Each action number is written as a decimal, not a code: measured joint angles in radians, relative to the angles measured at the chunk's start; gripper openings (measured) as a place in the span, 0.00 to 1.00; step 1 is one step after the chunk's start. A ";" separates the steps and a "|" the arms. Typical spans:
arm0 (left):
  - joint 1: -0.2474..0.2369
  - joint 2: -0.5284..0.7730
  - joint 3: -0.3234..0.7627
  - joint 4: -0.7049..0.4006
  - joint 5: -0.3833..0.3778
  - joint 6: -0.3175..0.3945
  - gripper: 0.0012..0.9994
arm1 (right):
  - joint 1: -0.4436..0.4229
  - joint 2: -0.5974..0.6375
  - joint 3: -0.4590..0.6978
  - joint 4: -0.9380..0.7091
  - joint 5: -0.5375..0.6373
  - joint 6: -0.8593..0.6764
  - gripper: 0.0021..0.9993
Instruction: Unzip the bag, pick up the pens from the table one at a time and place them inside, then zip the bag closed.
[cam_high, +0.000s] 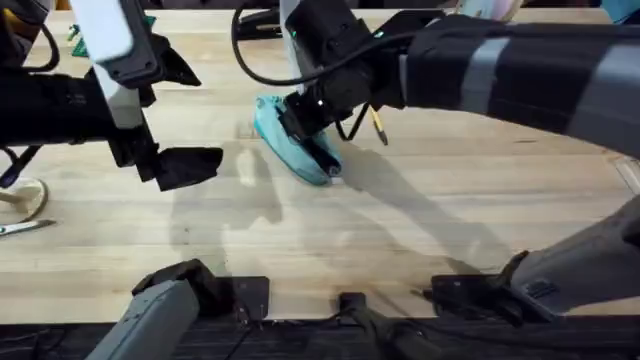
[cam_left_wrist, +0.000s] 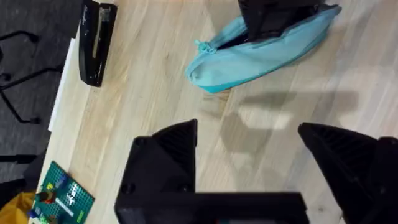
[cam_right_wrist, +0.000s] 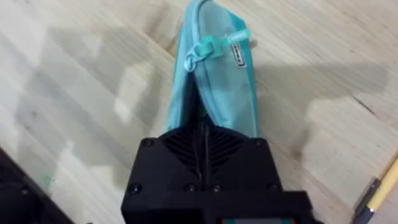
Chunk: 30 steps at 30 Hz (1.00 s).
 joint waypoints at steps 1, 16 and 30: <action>0.000 0.000 0.000 0.000 0.000 0.000 0.99 | 0.000 0.007 0.000 0.005 0.004 0.000 0.03; 0.000 0.000 0.000 0.000 0.000 0.000 0.99 | 0.001 0.055 0.002 0.008 0.021 0.004 0.81; 0.000 0.000 0.000 0.000 0.000 0.000 0.99 | 0.002 0.054 0.002 0.007 0.021 0.003 1.00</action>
